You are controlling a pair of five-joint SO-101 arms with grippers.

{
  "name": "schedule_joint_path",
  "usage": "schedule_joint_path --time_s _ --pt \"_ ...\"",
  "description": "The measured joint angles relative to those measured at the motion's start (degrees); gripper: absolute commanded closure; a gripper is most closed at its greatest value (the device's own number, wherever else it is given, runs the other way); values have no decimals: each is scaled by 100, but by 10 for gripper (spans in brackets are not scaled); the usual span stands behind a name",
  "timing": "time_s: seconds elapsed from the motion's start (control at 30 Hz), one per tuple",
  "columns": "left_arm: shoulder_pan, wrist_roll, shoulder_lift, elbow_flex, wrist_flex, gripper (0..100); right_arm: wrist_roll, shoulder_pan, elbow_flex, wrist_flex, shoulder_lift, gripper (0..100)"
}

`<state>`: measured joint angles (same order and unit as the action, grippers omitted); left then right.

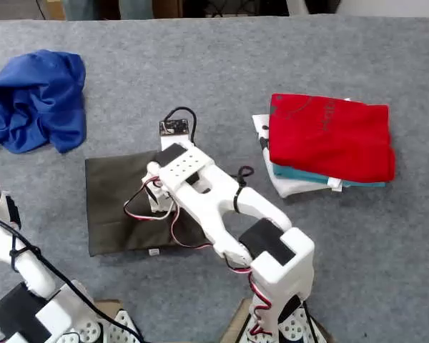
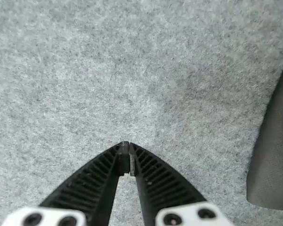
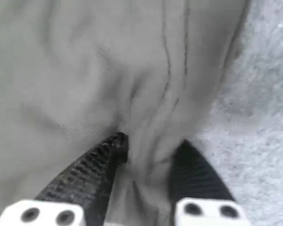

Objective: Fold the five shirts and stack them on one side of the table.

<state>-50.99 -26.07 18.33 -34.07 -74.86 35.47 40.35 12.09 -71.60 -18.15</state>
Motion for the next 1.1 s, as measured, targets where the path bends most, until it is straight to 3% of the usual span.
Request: schedule_joint_path --time_s 0.13,0.43,0.77,1.1 --pt "0 0 0 0 0 971 -88 -18 -141 -211 0 985" --pt "-35 0 0 0 0 971 -475 -343 -809 -747 -9 985" --pt "-44 0 9 114 -492 970 -2171 -1433 -3314 -2145 -79 985" --pt "-44 0 9 158 -598 970 -3798 -3112 -4615 -2330 -79 985"
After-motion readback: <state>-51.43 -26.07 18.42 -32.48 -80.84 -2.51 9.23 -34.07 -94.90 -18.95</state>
